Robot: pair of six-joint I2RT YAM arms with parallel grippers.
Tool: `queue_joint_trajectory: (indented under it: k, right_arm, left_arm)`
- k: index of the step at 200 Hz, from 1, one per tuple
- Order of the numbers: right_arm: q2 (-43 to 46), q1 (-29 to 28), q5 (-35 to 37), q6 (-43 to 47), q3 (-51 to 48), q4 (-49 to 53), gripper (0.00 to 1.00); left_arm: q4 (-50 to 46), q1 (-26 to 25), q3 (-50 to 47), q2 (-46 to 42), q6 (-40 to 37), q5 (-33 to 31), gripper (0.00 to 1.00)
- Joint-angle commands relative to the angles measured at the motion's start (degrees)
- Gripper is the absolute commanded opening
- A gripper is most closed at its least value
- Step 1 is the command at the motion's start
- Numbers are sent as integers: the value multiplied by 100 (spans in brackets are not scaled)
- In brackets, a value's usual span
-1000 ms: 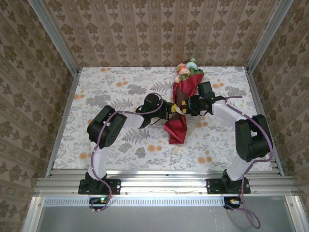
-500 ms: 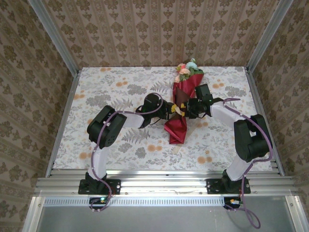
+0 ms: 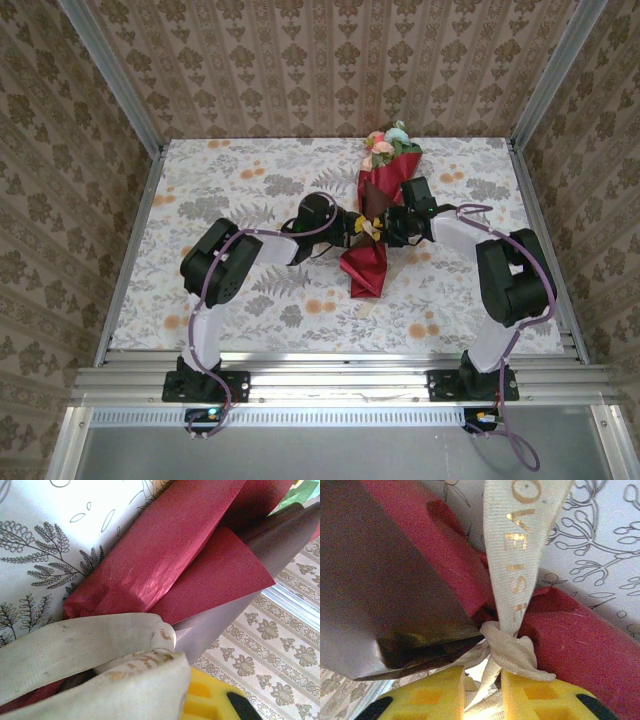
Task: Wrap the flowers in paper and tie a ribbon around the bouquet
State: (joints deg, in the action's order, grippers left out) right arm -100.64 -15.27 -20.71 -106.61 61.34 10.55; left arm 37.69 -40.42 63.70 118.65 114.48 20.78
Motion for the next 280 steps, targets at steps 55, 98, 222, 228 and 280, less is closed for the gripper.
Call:
queue_joint_trajectory:
  k: [55, 98, 222, 228, 280]
  right_arm:
    - [15, -16, 497, -28, 176, -198, 0]
    - [250, 84, 711, 227, 274, -131, 0]
    - [391, 95, 750, 225, 96, -581, 0]
    - [401, 101, 754, 228, 81, -574, 0]
    - [481, 102, 791, 202, -97, -741, 0]
  left_arm:
    - [-104, 31, -83, -156, -1, 110, 0]
    - [-506, 93, -61, -241, -147, 246, 24]
    - [-1527, 337, 89, -321, -327, 260, 48]
    - [-1541, 342, 101, -304, -327, 246, 48]
    - [-1519, 413, 184, -144, -295, 151, 26]
